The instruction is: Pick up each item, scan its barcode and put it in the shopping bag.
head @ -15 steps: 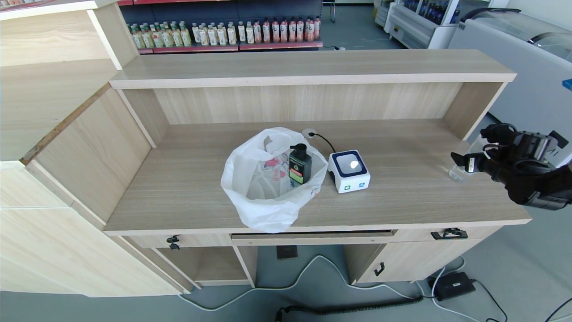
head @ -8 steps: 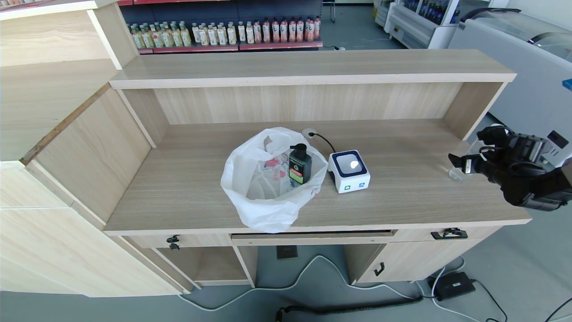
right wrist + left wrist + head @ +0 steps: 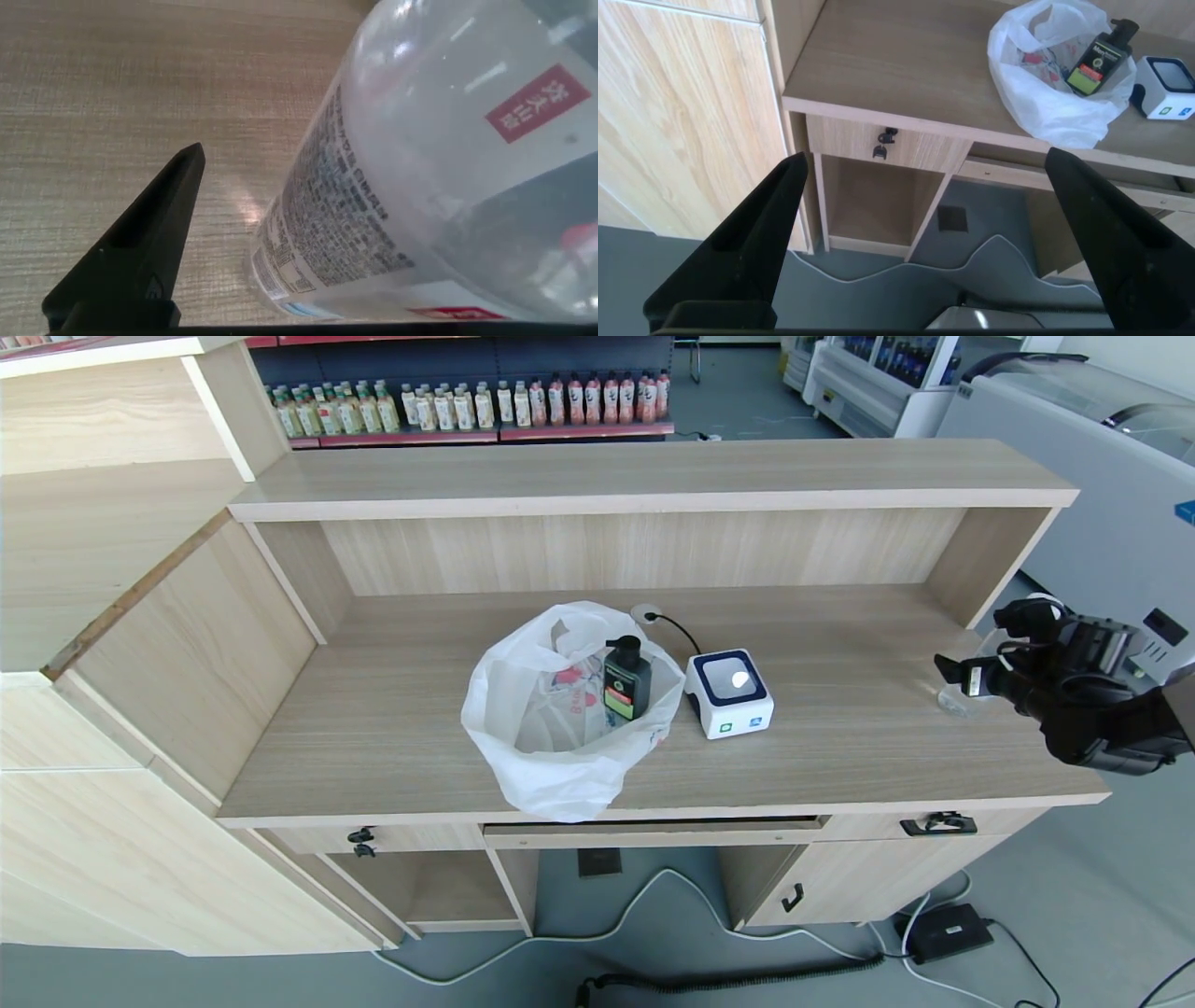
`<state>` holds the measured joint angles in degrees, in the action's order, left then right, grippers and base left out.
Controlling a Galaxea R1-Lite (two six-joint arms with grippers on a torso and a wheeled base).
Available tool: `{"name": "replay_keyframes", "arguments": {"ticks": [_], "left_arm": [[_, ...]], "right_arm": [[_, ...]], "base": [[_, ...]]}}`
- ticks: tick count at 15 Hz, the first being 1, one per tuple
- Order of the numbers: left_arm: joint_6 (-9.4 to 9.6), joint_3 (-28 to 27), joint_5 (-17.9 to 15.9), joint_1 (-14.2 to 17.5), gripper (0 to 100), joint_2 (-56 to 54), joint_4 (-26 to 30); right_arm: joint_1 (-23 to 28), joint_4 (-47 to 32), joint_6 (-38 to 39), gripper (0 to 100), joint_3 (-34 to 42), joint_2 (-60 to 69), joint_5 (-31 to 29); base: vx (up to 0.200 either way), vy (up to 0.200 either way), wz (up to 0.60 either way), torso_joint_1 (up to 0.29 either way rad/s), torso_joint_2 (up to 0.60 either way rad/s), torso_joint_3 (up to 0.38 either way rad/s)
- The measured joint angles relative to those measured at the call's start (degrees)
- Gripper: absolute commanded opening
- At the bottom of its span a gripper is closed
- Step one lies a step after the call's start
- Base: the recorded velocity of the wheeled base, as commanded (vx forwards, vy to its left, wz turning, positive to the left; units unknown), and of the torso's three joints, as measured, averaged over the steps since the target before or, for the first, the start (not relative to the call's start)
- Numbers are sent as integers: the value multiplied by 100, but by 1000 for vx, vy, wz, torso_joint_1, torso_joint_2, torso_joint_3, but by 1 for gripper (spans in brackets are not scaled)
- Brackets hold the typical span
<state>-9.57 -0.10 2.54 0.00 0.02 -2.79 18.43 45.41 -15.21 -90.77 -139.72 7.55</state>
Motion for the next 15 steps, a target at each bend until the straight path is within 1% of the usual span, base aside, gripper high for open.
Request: {"name": "replay_keyframes", "arguments": {"ticks": [1, 12, 15], "left_arm": [[0, 0, 0, 0, 100, 0, 0], [2, -1, 0, 0, 100, 0, 0], [2, 0, 2, 0, 100, 0, 0]], "right_arm": [[2, -1, 83, 0, -44, -24, 0], [-49, 29, 173, 0, -256, 0, 0], [-68, 7, 440, 0, -129, 217, 2]], "base": [[0, 0, 0, 0, 0, 0], [0, 0, 0, 0, 0, 0], [0, 0, 0, 0, 0, 0]]}}
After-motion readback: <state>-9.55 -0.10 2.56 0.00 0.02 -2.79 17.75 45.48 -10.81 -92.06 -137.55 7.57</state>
